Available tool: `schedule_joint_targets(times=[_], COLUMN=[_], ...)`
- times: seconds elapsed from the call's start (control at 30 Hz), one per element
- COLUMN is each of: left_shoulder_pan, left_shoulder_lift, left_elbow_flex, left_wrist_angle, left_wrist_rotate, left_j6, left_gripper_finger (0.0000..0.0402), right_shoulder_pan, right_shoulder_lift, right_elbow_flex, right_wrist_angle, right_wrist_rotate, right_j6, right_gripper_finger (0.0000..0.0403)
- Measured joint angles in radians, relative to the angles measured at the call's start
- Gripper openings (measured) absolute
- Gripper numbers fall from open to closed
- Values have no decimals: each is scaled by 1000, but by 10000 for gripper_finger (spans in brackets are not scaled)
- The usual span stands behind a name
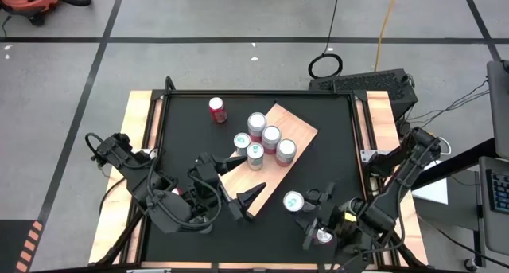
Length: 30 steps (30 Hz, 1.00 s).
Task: Place canned beverage on shelf
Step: Put the blue soda can on the shelf aligned with the blue soda can
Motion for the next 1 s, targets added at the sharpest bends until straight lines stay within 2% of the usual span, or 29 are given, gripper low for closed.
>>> schedule_joint_targets(times=[0.1, 0.2, 0.4, 0.5, 0.73, 0.83, 1.0], left_shoulder_pan=[-1, -1, -1, -1, -1, -1, 0], left_shoulder_lift=[0, 0, 0, 0, 0, 0, 0], left_elbow_flex=[0, 0, 0, 0, 0, 0, 0], left_wrist_angle=[1, 1, -2, -2, -3, -3, -4], left_wrist_rotate=[0, 0, 0, 0, -1, -5, -6], left_j6=[0, 0, 4, 5, 11, 11, 9], left_gripper_finger=[393, 393, 393, 393, 393, 393, 393], right_shoulder_pan=[-13, -13, 8, 27, 56, 55, 32], right_shoulder_lift=[-4, -27, -147, -178, -128, -82, -38], right_elbow_flex=[0, 0, 2, 2, 1, 0, 0], right_wrist_angle=[31, 30, -8, -150, -572, -649, -670], right_wrist_rotate=[-12, -3, 136, 191, 249, 271, 289], right_j6=[-104, -137, -166, -45, 480, 598, 681], right_gripper_finger=[217, 217, 217, 217, 217, 217, 217])
